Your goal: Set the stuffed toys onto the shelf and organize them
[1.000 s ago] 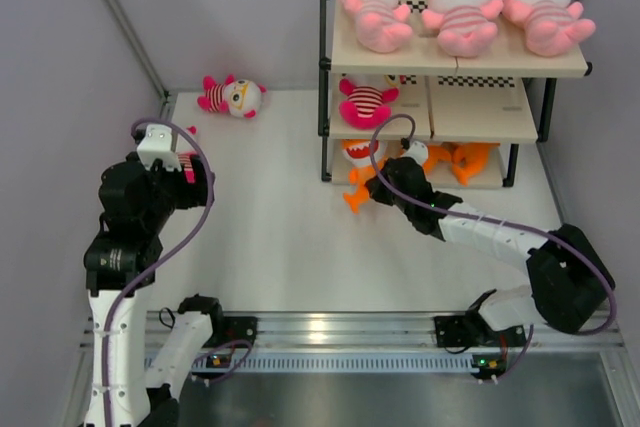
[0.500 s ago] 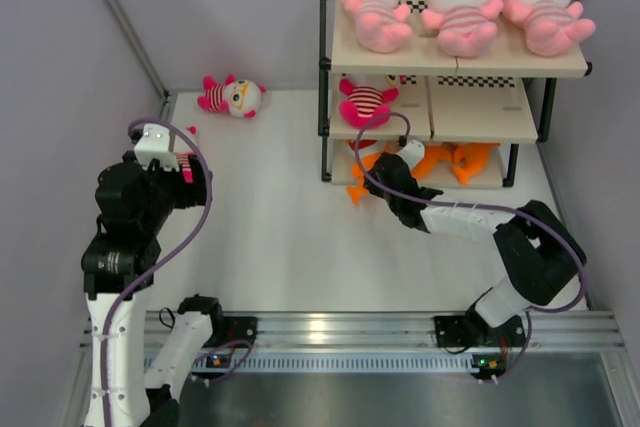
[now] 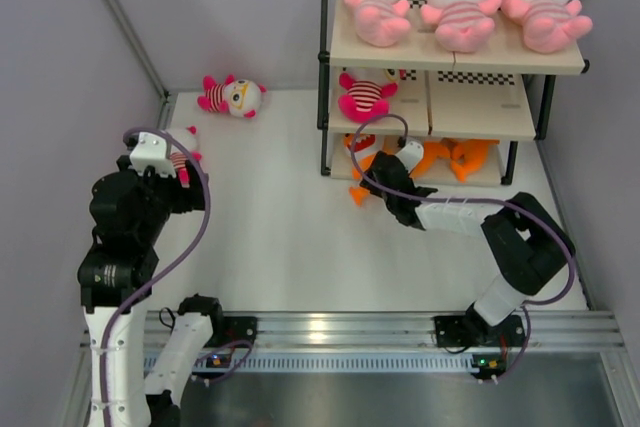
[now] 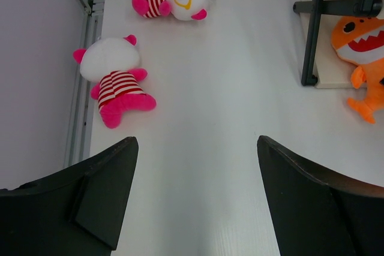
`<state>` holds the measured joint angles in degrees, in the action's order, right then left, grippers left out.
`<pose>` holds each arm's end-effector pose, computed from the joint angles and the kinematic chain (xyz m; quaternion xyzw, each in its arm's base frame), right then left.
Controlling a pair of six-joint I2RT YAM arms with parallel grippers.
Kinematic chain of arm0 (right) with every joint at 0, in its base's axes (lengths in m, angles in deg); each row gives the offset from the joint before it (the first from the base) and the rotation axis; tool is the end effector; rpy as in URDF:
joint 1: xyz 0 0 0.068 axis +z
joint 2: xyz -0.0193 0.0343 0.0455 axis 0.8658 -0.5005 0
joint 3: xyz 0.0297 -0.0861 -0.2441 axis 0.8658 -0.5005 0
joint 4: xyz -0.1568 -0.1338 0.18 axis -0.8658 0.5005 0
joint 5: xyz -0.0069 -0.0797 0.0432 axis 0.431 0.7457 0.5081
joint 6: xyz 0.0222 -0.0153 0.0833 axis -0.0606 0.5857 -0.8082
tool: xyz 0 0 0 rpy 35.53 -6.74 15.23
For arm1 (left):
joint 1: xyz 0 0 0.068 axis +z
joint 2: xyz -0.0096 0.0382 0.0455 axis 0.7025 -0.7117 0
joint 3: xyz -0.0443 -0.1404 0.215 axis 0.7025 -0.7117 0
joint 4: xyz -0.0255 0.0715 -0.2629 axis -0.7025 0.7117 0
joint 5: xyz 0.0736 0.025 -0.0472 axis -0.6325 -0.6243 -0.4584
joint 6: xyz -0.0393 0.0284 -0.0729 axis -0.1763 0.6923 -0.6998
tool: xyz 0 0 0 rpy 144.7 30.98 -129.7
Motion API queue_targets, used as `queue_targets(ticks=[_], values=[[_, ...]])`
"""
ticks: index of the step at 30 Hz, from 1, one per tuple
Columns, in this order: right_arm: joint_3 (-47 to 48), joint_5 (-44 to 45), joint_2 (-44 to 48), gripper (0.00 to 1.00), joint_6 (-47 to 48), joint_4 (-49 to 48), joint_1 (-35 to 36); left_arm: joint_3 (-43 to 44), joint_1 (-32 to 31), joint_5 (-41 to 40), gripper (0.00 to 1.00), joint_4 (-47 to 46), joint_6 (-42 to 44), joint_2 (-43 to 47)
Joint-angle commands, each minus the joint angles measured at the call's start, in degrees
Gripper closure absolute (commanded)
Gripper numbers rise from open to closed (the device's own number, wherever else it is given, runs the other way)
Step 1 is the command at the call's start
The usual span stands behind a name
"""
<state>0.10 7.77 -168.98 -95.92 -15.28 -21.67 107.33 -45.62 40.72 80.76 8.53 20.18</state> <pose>0.3183 0.2048 0.1476 0.1853 0.8405 0.1602 0.4832 0.1583 -0.0063 0.4142 0.0372 0.7975 -0.0114 0.6021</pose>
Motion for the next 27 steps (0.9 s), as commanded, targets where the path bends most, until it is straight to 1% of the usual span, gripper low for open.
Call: queue_targets(ticks=[1,4,5,8,10,12,16,22,24,25,27], values=[[-1.5,1.1,2.8,0.48,-0.1,-3.1,-0.7,0.3,0.1,0.1,0.14,-0.6,0.8,0.2],[-3.6,1.2,3.9,0.44,-0.9,-4.8,-0.1,0.1,0.1,0.2,0.13,-0.5,0.4,0.4],[-4.3,1.2,4.5,0.4,-0.9,-5.5,0.1,0.1,0.1,0.3,0.13,-0.5,0.3,0.7],[-5.5,1.5,4.9,0.35,-1.4,-5.5,0.7,0.1,0.1,0.7,0.13,-0.2,0.4,0.7],[-5.8,2.2,4.8,0.34,-2.4,-4.4,1.1,0.1,0.1,0.8,0.13,-0.2,0.5,0.7],[-7.0,2.1,4.6,0.35,-3.8,-5.3,1.5,0.0,0.1,0.9,0.13,-0.2,0.4,0.8],[-6.6,2.4,0.8,0.36,-4.2,-7.3,4.1,-0.2,0.1,1.1,0.13,-0.2,0.3,1.0],[-6.4,3.5,-3.0,0.42,-6.2,-9.0,5.7,-0.3,0.1,0.5,0.13,-0.1,0.8,1.3],[-6.4,4.4,-3.5,0.49,-7.4,-8.7,6.2,-0.5,0.1,0.7,0.13,-0.2,0.8,1.3],[-6.4,5.6,-4.1,0.56,-8.2,-8.6,6.4,-0.6,0.1,0.6,0.13,-0.2,0.8,1.3],[-6.5,6.2,-4.7,0.65,-8.6,-8.8,6.8,-0.7,0.1,0.5,0.13,-0.2,0.8,1.3]])
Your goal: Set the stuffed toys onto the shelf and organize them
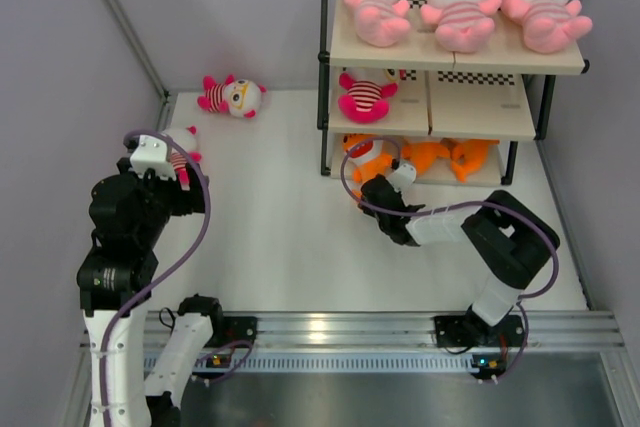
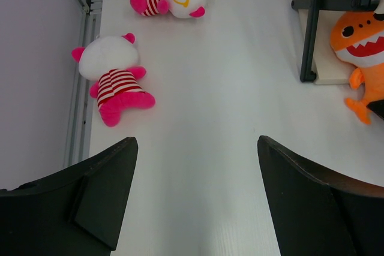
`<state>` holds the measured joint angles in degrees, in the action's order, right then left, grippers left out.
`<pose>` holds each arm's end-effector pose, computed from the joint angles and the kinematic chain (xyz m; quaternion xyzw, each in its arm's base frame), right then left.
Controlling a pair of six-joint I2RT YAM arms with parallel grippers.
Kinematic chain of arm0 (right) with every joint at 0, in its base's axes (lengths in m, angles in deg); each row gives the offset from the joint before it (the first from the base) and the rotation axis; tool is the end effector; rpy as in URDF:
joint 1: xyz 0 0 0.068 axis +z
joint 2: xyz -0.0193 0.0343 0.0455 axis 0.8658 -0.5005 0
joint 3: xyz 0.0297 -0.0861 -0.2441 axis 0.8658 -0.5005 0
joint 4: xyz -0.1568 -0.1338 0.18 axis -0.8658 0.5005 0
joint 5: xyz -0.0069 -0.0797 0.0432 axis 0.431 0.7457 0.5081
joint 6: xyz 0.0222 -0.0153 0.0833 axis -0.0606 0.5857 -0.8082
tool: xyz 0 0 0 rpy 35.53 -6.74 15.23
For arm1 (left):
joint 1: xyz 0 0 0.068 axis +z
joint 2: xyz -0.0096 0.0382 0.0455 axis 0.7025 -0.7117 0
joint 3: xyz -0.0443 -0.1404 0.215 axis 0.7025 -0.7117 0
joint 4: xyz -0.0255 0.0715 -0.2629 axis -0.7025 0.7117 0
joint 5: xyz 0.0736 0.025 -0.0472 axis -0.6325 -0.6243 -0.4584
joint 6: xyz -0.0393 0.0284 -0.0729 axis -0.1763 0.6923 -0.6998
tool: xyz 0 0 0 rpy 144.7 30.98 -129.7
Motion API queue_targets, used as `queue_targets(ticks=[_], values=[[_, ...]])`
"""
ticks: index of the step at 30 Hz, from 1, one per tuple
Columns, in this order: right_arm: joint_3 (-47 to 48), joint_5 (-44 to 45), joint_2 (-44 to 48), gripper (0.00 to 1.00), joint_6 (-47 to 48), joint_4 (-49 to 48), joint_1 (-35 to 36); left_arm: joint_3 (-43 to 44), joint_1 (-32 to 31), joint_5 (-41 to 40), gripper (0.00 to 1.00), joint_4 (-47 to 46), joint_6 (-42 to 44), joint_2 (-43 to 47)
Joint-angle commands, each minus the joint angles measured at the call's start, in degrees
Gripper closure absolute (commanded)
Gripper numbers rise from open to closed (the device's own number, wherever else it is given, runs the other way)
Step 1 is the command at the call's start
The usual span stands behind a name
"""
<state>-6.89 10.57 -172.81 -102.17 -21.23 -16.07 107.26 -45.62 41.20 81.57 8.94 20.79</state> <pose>0.2833 0.2174 0.0977 0.1925 0.8526 0.1625 0.4578 0.1546 -0.0069 0.4132 0.0426 0.7986 -0.0126 0.6002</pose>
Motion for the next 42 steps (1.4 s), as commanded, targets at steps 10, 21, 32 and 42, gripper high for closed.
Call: queue_targets(ticks=[10,21,32,42], values=[[2.7,7.3,2.0,1.0,-0.3,-3.6,1.1,-0.3,0.1,-0.8,0.13,-1.1,1.5,0.7],[9.5,7.5,1.4,1.0,0.9,-5.7,0.8,-0.3,0.0,-1.2,0.12,-1.1,2.1,-0.2],[16.8,6.9,-5.5,0.92,2.3,-2.6,-2.9,2.2,0.0,-1.7,0.12,-0.9,3.0,-2.0],[14.7,8.2,-3.5,0.59,4.6,-1.8,-2.8,1.0,0.0,0.7,0.12,-1.0,1.5,-3.0]])
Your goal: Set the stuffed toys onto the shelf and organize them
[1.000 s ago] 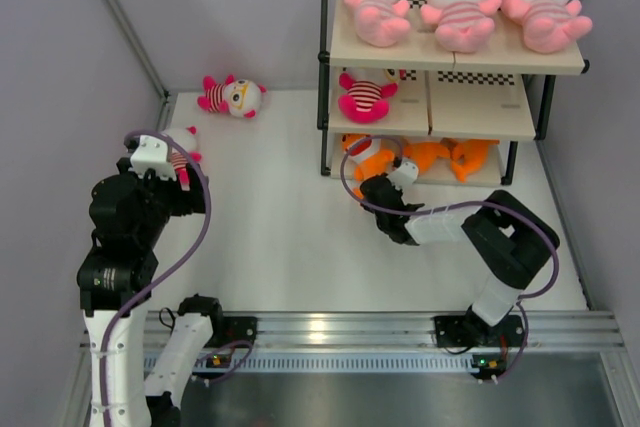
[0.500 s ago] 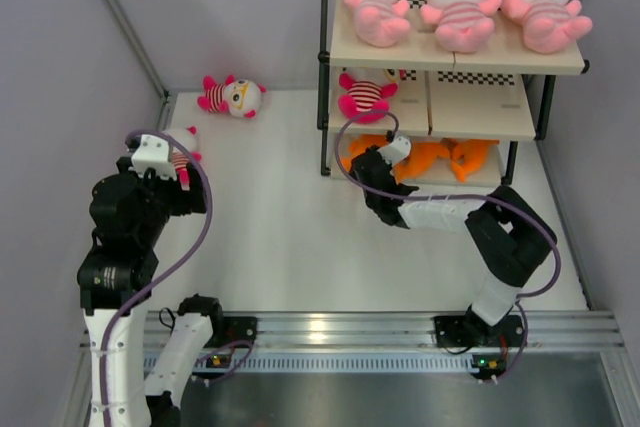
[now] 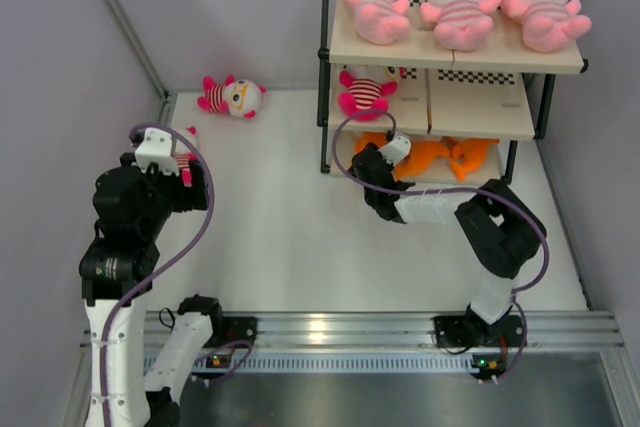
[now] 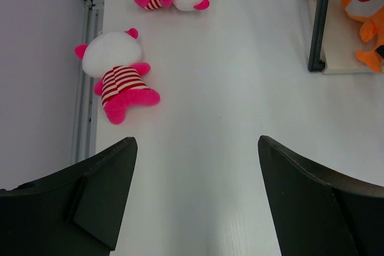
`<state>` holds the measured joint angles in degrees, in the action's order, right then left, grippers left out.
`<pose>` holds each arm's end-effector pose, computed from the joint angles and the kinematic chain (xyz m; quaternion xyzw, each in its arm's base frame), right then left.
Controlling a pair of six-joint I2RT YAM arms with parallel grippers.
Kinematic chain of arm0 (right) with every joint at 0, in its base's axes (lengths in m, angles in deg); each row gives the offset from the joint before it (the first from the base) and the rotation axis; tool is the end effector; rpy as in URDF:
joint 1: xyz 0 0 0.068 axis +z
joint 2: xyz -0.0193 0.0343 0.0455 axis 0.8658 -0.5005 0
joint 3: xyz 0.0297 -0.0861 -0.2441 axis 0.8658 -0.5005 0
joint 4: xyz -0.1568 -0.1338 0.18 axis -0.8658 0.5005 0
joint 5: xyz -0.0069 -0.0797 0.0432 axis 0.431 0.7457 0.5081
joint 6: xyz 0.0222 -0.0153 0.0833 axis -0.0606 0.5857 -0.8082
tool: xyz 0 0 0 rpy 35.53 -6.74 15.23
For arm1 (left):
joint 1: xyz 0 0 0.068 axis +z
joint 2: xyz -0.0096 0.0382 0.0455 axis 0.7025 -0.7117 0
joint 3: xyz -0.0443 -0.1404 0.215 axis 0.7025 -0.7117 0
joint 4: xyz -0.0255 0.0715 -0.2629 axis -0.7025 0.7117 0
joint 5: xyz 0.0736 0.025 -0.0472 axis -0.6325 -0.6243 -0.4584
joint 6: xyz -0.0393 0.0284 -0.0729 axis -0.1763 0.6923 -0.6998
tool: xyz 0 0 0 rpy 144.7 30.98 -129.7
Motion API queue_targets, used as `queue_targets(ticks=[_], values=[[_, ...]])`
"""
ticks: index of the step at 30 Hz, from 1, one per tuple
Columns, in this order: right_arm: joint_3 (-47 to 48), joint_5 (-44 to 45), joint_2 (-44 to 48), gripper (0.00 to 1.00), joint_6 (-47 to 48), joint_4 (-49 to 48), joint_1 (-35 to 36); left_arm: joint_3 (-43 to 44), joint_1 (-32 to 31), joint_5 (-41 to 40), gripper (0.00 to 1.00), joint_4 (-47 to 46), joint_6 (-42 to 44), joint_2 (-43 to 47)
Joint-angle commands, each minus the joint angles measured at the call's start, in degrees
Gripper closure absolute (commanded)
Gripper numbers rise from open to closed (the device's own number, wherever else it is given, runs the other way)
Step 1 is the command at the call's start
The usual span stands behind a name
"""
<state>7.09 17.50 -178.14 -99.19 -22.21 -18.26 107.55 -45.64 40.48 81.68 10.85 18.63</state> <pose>0.3384 0.2379 0.1476 0.2313 0.7962 0.1597 0.5357 0.1651 -0.0062 0.4094 0.0525 0.8083 0.0016 0.5864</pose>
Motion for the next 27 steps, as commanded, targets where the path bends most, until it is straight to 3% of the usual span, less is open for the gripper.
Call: queue_targets(ticks=[1,7,10,16,19,27], values=[[0.2,1.3,2.4,0.55,1.8,-0.8,-0.5,0.7,0.0,1.7,0.12,-1.1,-0.4,-1.2],[-3.4,3.0,7.5,0.35,4.6,-1.8,0.8,-4.1,0.0,1.5,0.13,-1.2,0.5,-6.1],[-4.2,3.1,9.6,0.3,7.4,-1.7,1.3,-4.9,0.1,0.9,0.15,-2.2,0.3,-11.9],[-8.3,2.4,14.9,0.26,7.5,-3.0,1.3,-2.2,0.1,-5.5,0.19,-16.0,-0.8,-25.7],[-10.2,0.4,17.6,0.26,8.2,-5.3,1.3,2.9,0.1,-6.6,0.23,-19.9,-2.4,-35.0],[-12.3,-5.6,26.3,0.26,13.2,-0.3,1.4,15.0,0.0,-14.1,0.22,-27.6,-1.3,-58.0]])
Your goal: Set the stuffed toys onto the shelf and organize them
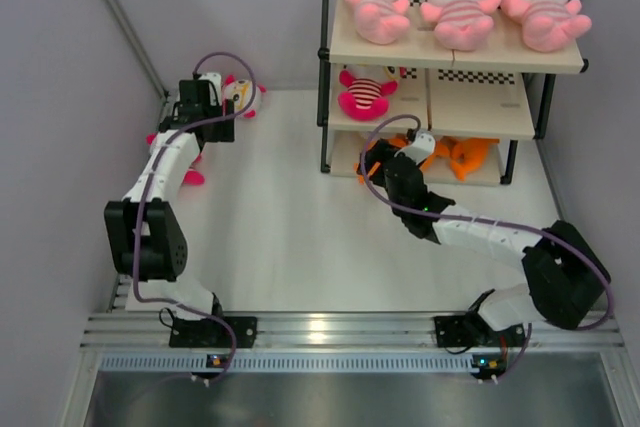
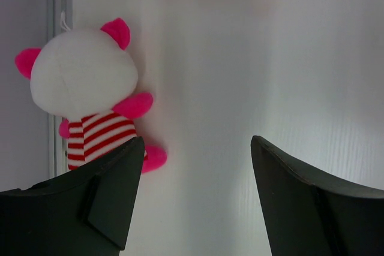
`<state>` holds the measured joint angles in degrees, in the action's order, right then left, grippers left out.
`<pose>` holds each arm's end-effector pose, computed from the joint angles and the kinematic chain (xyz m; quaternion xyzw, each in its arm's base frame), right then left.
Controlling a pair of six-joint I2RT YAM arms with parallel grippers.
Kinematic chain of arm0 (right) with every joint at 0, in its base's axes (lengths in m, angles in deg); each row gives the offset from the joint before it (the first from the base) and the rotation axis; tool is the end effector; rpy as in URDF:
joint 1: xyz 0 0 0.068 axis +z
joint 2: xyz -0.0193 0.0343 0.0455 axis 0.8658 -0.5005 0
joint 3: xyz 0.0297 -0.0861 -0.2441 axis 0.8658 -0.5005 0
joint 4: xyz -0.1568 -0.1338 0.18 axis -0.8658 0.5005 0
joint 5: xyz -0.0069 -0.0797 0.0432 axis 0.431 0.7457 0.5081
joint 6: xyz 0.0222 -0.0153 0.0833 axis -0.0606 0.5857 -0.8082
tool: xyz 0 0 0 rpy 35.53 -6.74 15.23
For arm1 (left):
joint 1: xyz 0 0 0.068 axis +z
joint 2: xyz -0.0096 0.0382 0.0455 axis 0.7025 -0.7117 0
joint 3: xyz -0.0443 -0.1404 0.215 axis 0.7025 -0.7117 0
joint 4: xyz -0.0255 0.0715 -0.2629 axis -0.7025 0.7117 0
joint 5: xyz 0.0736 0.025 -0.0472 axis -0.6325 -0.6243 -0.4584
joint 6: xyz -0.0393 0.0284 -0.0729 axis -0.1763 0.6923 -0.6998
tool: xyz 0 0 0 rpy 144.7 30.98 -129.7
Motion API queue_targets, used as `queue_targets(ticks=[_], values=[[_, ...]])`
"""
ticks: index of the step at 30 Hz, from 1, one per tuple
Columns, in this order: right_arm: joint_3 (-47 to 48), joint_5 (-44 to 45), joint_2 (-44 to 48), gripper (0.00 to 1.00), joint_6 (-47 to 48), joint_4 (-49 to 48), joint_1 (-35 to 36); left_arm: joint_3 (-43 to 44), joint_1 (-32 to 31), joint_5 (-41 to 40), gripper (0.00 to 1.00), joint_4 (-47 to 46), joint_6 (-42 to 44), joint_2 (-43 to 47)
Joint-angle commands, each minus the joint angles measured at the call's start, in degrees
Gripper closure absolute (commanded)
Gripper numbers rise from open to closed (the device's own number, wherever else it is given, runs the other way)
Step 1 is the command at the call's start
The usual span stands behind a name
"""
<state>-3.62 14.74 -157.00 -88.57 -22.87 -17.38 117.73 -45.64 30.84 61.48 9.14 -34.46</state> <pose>0.2908 0.2068 0.2154 0.1637 0.7710 0.1939 0.5841 0.4134 0.0024 0.2665 0.0053 0.9082 0.0643 0.4134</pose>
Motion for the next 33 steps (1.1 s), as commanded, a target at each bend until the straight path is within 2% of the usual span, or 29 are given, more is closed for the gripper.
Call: queue_targets(ticks=[1,6,11,14,17,19,20,21,24,27,28,30,33], values=[[-2.2,-3.1,6.3,0.26,2.9,0.8,0.6,6.3,0.0,-5.0,0.22,-7.8,0.7,-9.3],[-3.4,-6.4,15.3,0.27,9.0,4.6,1.2,17.7,0.1,-9.6,0.2,-10.4,1.8,-22.5],[-2.6,-8.7,22.6,0.27,16.1,8.9,1.3,26.2,0.2,-9.7,0.16,-15.2,4.3,-33.9],[-2.5,-9.6,24.9,0.27,19.1,9.1,1.3,33.7,0.3,-8.4,0.15,-15.4,5.7,-39.9],[-1.9,-11.1,25.3,0.27,21.2,9.6,1.3,39.7,0.3,-10.3,0.15,-15.3,6.4,-44.6],[-1.3,-11.8,24.9,0.27,21.9,9.5,1.3,42.2,0.4,-11.2,0.18,-15.4,6.4,-47.1],[-1.2,-12.6,24.5,0.27,22.5,9.0,1.4,43.9,0.5,-11.1,0.21,-15.5,6.4,-47.7],[-1.1,-12.7,24.2,0.27,22.9,8.6,1.3,44.5,0.6,-10.8,0.31,-15.9,6.6,-48.2],[-0.5,-13.1,23.1,0.26,23.5,8.4,1.3,46.9,0.6,-9.0,0.41,-16.8,7.7,-50.2],[0.0,-13.3,22.5,0.26,24.5,8.6,1.4,47.5,0.6,-6.1,0.75,-17.9,9.3,-51.5],[0.0,-13.3,22.7,0.26,24.6,9.2,1.4,47.6,2.3,-6.0,0.96,-18.4,9.3,-51.9],[-0.1,-12.7,23.2,0.26,25.2,9.6,1.4,48.4,2.6,-5.0,1.0,-19.1,9.6,-52.3],[-0.9,-11.8,24.5,0.26,25.5,10.0,1.3,48.6,3.0,-3.8,1.0,-19.1,10.6,-52.3]])
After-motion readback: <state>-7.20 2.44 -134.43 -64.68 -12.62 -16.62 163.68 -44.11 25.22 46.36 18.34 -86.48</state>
